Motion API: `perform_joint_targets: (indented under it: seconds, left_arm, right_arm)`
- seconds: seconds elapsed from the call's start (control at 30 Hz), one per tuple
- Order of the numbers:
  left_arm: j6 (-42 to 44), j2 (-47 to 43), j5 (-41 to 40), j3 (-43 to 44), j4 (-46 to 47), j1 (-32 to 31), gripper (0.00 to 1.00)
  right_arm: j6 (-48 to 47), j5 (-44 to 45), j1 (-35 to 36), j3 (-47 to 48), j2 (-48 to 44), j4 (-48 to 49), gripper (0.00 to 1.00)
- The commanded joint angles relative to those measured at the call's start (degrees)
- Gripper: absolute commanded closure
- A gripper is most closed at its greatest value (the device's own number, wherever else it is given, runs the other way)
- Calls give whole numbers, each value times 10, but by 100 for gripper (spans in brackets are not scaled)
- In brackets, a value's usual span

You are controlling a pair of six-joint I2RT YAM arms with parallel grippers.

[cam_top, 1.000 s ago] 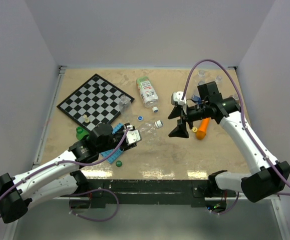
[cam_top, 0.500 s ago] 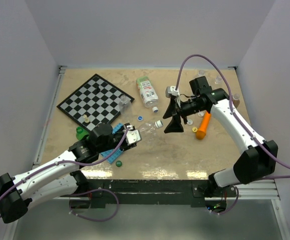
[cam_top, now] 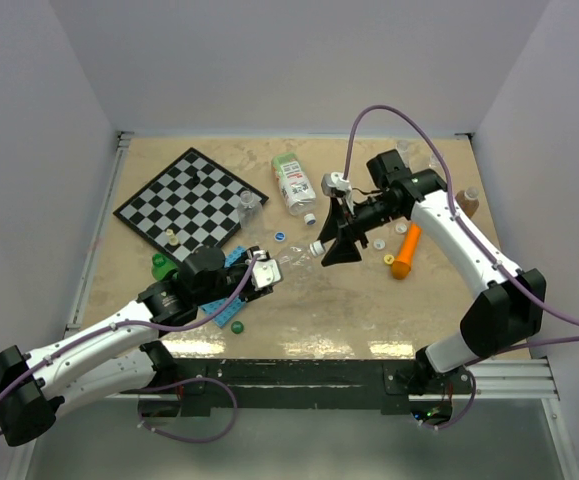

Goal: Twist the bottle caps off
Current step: Unscrew the bottle cap from the plastic bottle.

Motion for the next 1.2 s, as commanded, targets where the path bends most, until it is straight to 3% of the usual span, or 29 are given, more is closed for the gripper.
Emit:
perform_joint_targets:
  seconds: [0.0, 0.23, 0.43, 0.57, 0.77, 0.93, 1.07, 1.17]
  left_arm:
    - [-4, 1, -1, 3, 12, 2, 99]
    - [-4, 4, -1, 2, 12, 2, 99]
    - [-4, 4, -1, 2, 12, 2, 99]
    - [-4, 1, -1, 3, 12, 2, 99]
    - [-3, -3, 6, 1, 13, 2, 99]
    - [-4, -2, 17, 0, 13, 1, 99]
    - [-3, 1, 34, 0, 14, 2, 99]
    - [-4, 4, 41, -3, 14, 2, 99]
  right_arm:
    - [-11, -25, 6, 34, 2, -15, 34]
    - [-13, -24, 12, 32, -5, -16, 44]
    - [-18, -13, 25, 31, -6, -13, 73]
    - [-39, 6, 33, 27, -14, -15, 98]
    - [-166, 47, 35, -8, -89, -16, 100]
    - [-366, 93, 37, -52, -176, -11, 100]
    - [-596, 142, 37, -99, -247, -11, 100]
    - [-631, 149, 37, -92, -241, -11, 100]
